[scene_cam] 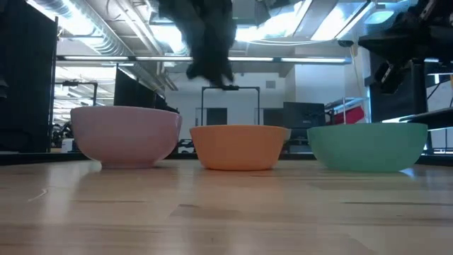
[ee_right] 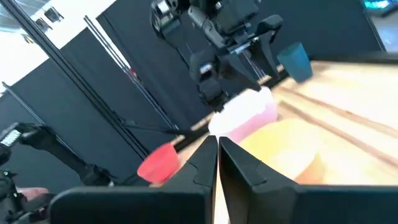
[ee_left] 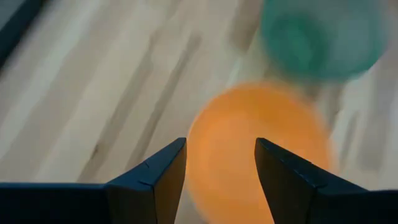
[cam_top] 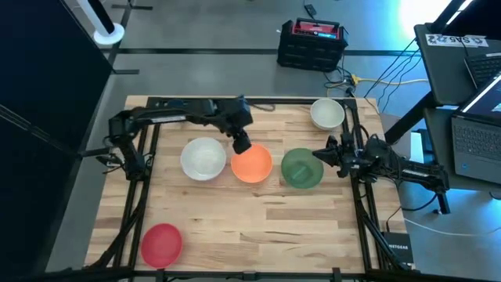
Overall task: Nest bowls inside each other
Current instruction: Stack the light orange bowl on top of the left white bowl, then stack the green bowl on top of the orange bowl
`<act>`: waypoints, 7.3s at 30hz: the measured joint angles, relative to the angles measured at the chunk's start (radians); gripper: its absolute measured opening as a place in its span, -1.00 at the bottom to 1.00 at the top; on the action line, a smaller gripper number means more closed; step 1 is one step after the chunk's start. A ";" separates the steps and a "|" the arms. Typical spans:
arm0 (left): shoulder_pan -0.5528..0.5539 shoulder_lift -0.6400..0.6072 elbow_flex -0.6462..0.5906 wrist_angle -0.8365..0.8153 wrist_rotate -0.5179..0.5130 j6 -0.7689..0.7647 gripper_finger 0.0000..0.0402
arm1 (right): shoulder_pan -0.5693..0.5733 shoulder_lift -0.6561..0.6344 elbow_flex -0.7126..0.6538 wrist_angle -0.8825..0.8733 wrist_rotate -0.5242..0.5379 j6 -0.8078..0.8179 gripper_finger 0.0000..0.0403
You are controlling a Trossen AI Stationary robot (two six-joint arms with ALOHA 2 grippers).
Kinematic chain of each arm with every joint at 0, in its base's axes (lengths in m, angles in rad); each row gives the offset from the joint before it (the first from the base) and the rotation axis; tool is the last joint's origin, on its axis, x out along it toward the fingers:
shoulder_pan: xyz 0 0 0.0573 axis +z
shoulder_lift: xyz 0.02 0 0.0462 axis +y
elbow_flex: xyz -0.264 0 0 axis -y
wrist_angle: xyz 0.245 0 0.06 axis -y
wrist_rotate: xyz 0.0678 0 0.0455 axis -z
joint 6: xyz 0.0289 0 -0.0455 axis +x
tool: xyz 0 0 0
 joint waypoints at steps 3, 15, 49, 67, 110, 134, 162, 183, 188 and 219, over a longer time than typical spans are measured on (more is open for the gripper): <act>0.000 0.066 0.003 -0.029 0.000 0.022 -0.13 | 0.000 0.000 0.000 -0.040 -0.006 0.000 -1.00; 0.003 0.213 0.007 -0.058 -0.015 0.127 -0.13 | 0.000 0.000 0.001 -0.096 -0.001 0.001 -1.00; 0.077 -0.022 0.419 -0.819 -0.134 0.227 -1.00 | 0.000 0.000 0.001 -0.164 0.032 0.004 -1.00; 0.214 -0.354 -0.431 -0.332 0.013 0.255 -1.00 | 0.000 0.000 0.001 -0.165 0.066 0.081 -1.00; 0.221 -0.353 -0.127 -0.364 -0.019 0.269 -0.18 | 0.000 0.464 0.294 -0.482 0.245 -0.116 -0.47; 0.175 -0.354 -0.125 -0.512 -0.020 0.377 -0.18 | -0.272 1.384 0.858 -0.982 0.053 -0.468 -0.47; 0.177 -0.354 -0.125 -0.503 -0.020 0.461 -0.18 | -0.255 1.539 0.875 -0.929 -0.044 -0.482 -0.99; 0.195 -0.621 -0.125 -0.693 -0.039 0.322 -0.18 | -0.133 2.054 1.872 -0.788 -0.173 -0.471 -1.00; 0.200 -0.721 -0.125 -0.710 -0.047 0.271 -0.18 | -0.123 2.216 2.100 -0.805 -0.185 -0.473 -1.00; 0.200 -0.751 -0.125 -0.735 -0.057 0.216 -0.18 | -0.086 2.362 2.123 -0.710 -0.306 -0.363 -0.63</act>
